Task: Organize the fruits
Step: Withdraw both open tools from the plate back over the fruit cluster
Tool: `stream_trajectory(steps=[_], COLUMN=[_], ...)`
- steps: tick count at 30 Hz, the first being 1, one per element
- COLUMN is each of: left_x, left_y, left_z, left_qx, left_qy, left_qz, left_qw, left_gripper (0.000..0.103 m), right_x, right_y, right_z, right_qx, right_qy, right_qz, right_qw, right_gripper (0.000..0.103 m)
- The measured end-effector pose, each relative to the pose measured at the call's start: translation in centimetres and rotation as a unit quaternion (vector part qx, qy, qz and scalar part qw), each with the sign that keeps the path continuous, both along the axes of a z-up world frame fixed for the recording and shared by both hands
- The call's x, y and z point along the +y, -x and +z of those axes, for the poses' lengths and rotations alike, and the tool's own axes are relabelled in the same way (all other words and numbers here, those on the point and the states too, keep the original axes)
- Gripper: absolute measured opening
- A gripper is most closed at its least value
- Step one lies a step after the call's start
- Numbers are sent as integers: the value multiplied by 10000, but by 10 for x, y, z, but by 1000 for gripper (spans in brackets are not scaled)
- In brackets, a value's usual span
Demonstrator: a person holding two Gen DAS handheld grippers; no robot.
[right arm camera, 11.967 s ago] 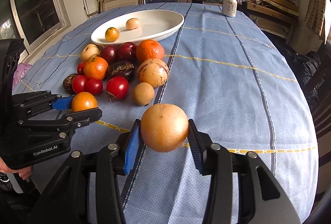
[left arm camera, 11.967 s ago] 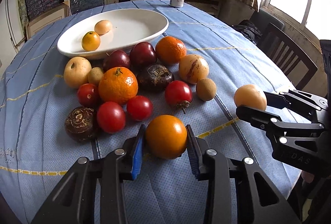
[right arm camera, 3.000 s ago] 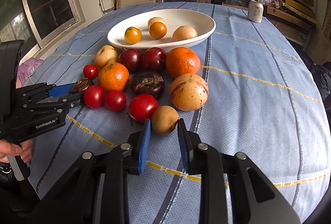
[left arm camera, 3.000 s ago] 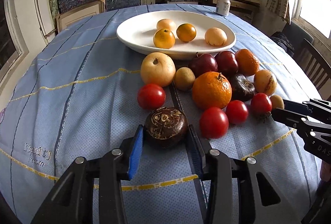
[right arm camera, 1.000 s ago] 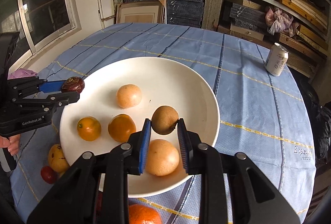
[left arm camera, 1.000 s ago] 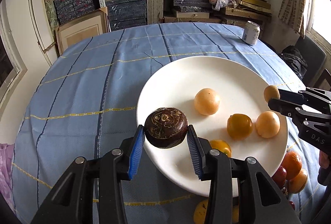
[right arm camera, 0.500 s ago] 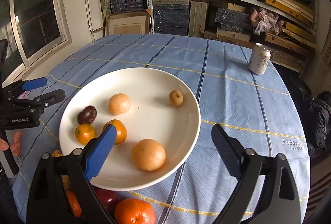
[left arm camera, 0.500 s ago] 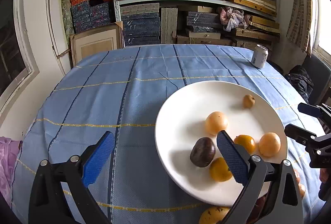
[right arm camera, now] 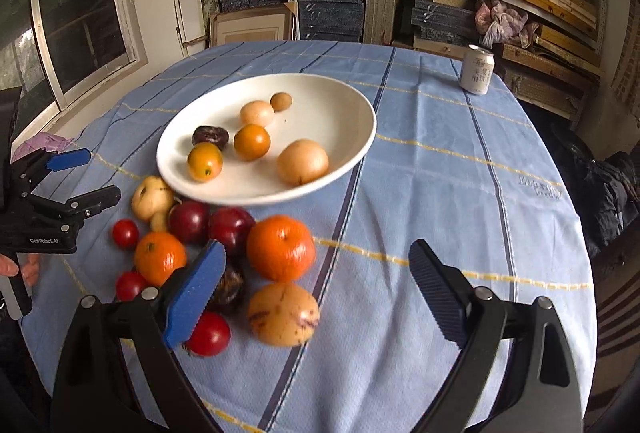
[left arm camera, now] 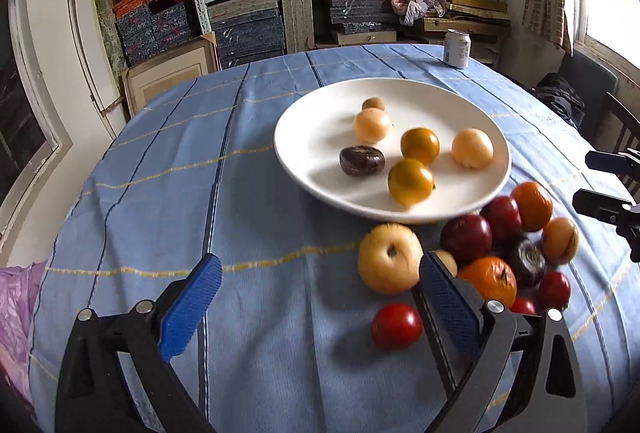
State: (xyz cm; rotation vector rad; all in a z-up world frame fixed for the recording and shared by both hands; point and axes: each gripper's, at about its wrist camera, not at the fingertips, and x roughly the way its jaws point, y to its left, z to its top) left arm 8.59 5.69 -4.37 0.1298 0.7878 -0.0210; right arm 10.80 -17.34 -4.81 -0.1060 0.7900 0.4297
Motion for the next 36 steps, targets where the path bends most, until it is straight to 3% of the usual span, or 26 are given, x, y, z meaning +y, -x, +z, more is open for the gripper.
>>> stream_trajectory(steps=[6,11,15,21,24,26,28,32,35,36], left_x=[1,-14,-31,-54,-63,-71,-81,-96,-94,-92], left_y=[26,40,48,55,52,50,49,47,41,40], left_z=[-24,-33,-33,-35,-39,-43,-45,-47,-48,-48], left_qx=[399,550,496,473,490,505,537,399,452,480], left_qy=[107,181,435,292,199,148,63,-437,-353,-267], left_qz=[-83,-146,-288,-499,-527,-563,-718,-800,-722,-701], left_qw=[9991,9982,9974,9972,9972,9970,9960,9950,9957,9960], left_gripper=[100,100,100,100,100,100,100,99,98,94], right_x=[-12,10,27,37,37,39,42,46,48,48], right_y=[28,52,65,67,70,69,66,61,56,55], right_z=[-19,-31,-34,-34,-33,-35,-38,-42,-43,-43], right_qx=[307,437,496,449,420,457,572,670,694,711], right_qy=[-288,-243,-488,-387,-418,-372,-388,-360,-369,-361], right_qz=[-110,149,391,420,455,492,580,604,590,585], right_qw=[9991,9986,9968,9974,9972,9971,9959,9953,9952,9951], right_gripper=[91,91,91,91,83,71,66,66,65,64])
